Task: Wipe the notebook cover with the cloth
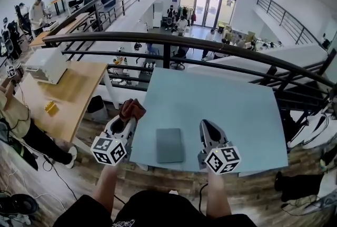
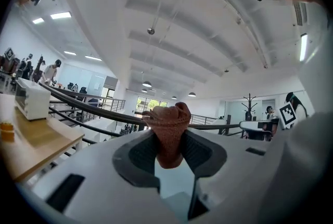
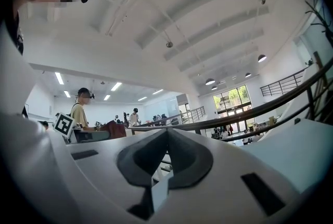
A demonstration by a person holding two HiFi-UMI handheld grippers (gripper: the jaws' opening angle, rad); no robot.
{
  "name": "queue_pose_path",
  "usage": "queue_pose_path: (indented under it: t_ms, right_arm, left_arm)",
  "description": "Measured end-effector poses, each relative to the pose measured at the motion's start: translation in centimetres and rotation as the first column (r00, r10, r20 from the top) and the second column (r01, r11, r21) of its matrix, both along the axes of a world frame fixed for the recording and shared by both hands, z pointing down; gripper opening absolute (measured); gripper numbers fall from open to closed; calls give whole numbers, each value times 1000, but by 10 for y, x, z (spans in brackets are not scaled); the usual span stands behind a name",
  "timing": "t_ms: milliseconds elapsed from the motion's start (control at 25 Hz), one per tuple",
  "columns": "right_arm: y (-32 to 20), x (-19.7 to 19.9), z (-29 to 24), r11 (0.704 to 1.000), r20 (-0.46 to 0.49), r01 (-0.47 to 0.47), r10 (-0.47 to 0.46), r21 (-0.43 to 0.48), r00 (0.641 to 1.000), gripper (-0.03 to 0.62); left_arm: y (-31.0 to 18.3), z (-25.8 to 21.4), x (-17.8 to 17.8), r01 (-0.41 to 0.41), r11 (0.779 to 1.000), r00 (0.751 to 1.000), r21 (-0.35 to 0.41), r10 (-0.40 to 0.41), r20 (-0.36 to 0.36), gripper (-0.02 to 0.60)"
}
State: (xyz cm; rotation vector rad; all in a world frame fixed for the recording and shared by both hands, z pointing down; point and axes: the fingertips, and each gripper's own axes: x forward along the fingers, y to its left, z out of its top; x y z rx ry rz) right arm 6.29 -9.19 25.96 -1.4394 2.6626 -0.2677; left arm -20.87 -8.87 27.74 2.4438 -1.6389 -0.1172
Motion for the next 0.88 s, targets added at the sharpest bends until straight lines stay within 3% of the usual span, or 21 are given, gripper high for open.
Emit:
queue_pose_path:
  t_ms: [440, 880]
  right_arm:
    - [15, -3, -8, 999, -22, -20, 20, 26, 1000, 5]
    - [20, -9, -2, 1000, -41, -25, 25, 14, 999, 5]
  left_arm:
    - [4, -12, 0, -18, 999, 1000, 44, 18, 4, 127]
    - [10, -8, -2, -24, 999, 1000, 41, 24, 1, 127]
